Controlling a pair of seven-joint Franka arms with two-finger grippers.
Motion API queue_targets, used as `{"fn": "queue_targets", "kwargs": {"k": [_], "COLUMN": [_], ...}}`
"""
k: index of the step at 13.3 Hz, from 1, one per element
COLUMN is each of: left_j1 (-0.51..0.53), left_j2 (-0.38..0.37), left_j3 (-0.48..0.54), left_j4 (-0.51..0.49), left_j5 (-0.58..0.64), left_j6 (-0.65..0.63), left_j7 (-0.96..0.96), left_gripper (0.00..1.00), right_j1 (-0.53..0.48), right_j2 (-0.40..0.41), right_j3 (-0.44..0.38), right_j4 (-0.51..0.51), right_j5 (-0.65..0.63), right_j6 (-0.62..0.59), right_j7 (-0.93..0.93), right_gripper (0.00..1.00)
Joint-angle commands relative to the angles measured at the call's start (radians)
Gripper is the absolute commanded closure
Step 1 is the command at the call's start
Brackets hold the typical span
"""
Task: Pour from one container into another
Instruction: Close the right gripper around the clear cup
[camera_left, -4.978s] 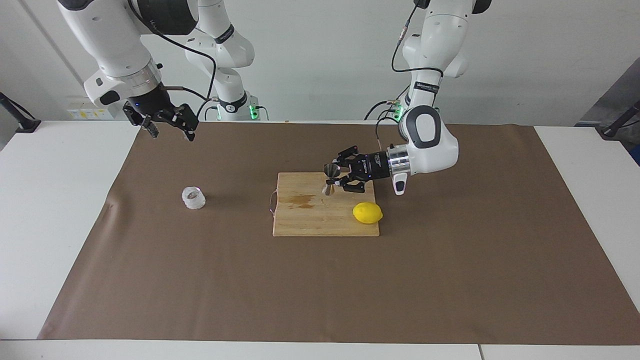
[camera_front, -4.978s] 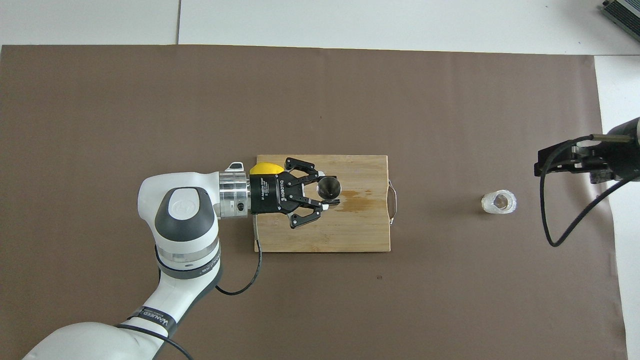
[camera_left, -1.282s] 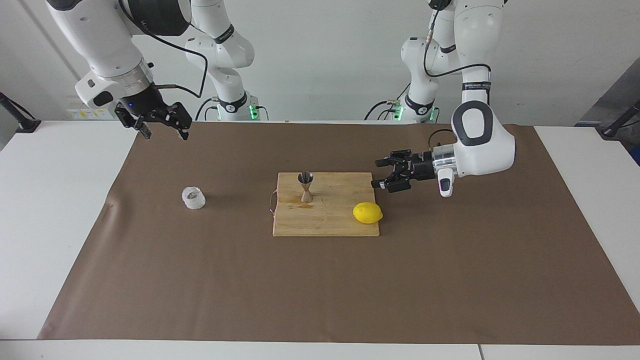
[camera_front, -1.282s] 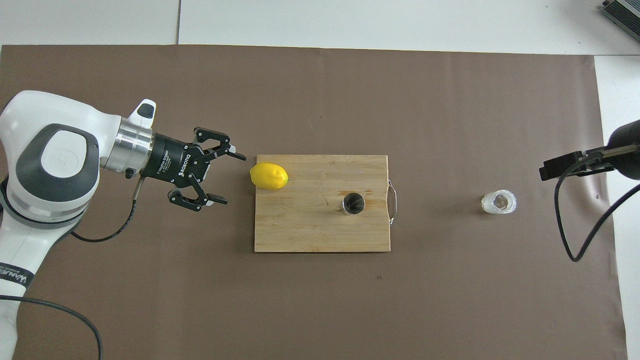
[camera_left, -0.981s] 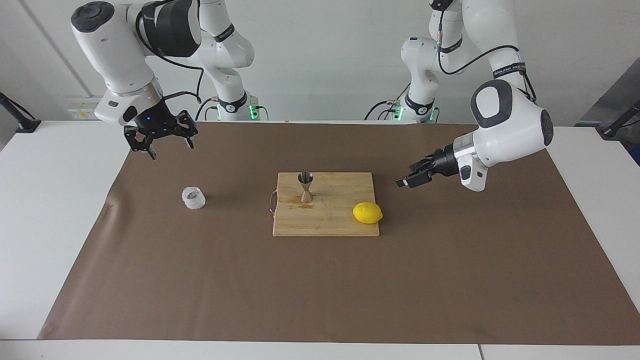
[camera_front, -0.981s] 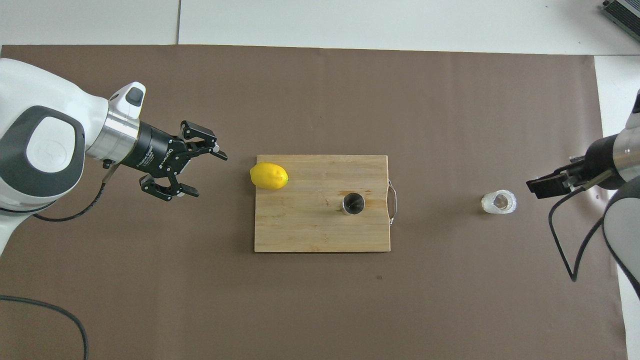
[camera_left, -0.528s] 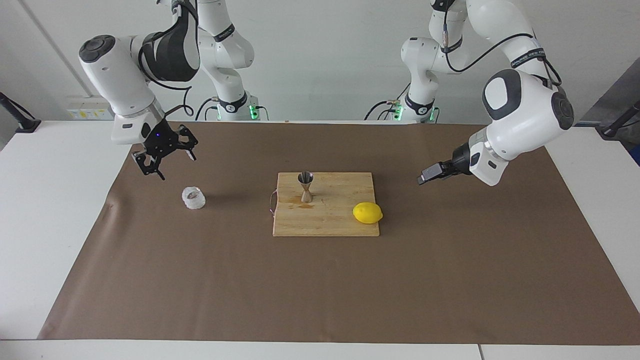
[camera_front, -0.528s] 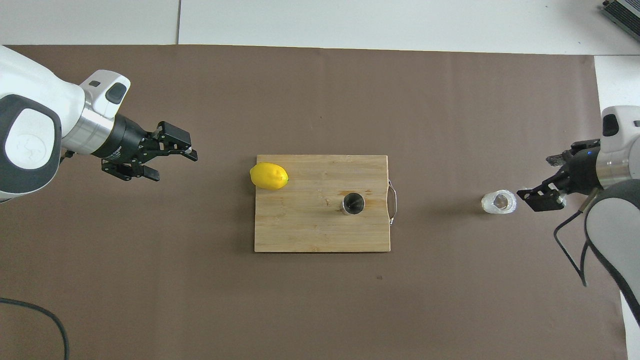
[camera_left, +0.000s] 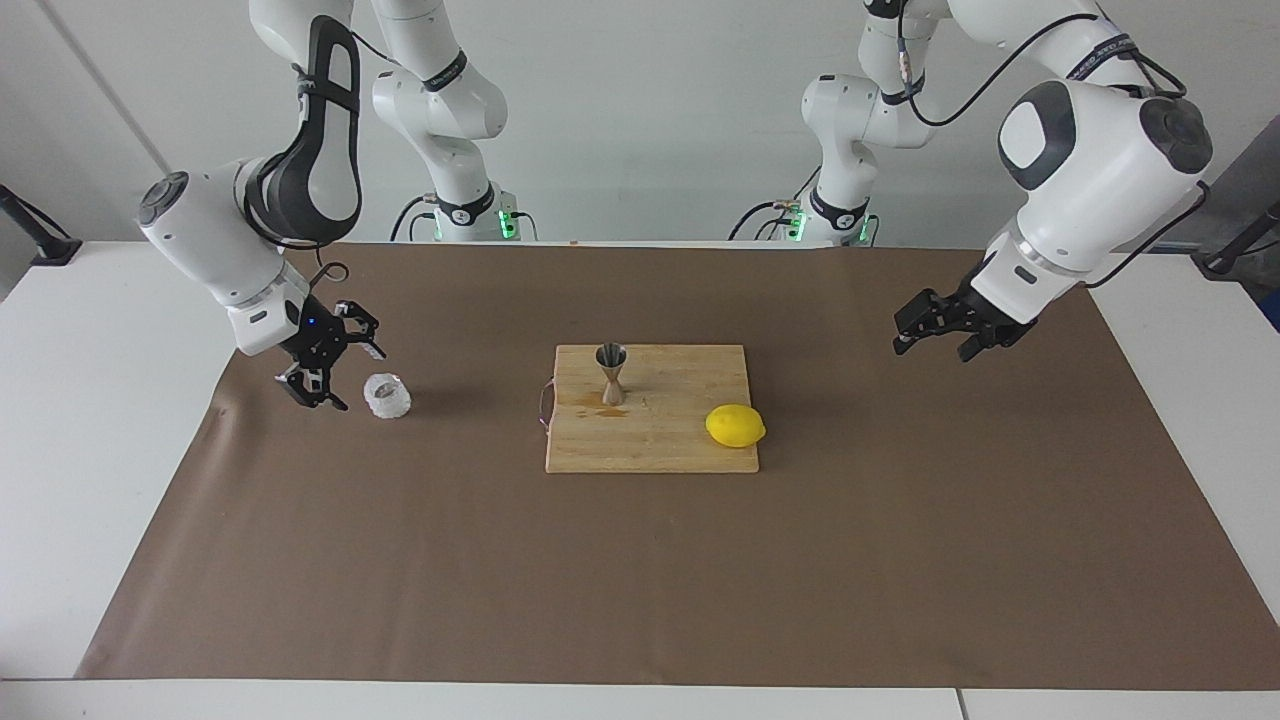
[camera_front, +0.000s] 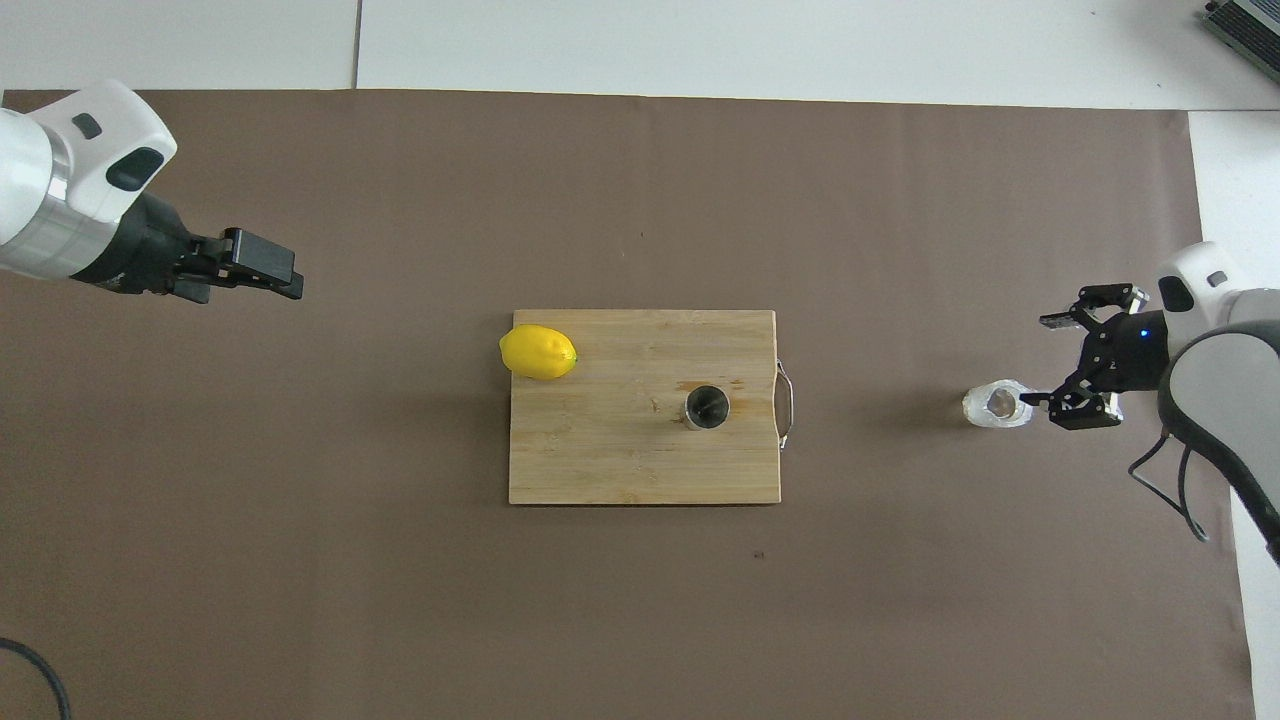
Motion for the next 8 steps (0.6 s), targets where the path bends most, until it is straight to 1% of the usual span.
{"fn": "queue_targets", "kwargs": {"k": [1, 5, 6, 8], "left_j1": [-0.01, -0.008, -0.011, -0.013], "left_j2": [-0.085, -0.109, -0.124, -0.131], "left_j3": [-0.001, -0.001, -0.008, -0.01], "left_j4": [-0.017, -0.011, -0.012, -0.015], "left_j5": [0.038, 0.053, 0.079, 0.082], "left_j6": [-0.05, -0.076, -0.08, -0.078], "left_j7": [0.02, 0.026, 0.02, 0.018], "left_gripper": [0.0, 0.0, 0.0, 0.0], "right_j1": [-0.028, -0.046, -0.051, -0.057], "right_j2": [0.041, 0.067, 0.067, 0.062], "right_j3": [0.01, 0.01, 0.01, 0.01], "right_j4": [-0.011, -0.03, -0.04, -0.05], "right_j5": [0.089, 0.089, 0.089, 0.089], "right_j6": [0.026, 0.02, 0.009, -0.026], "right_j7": [-0.188, -0.349, -0.369, -0.374], "right_gripper": [0.0, 0.0, 0.0, 0.0]}}
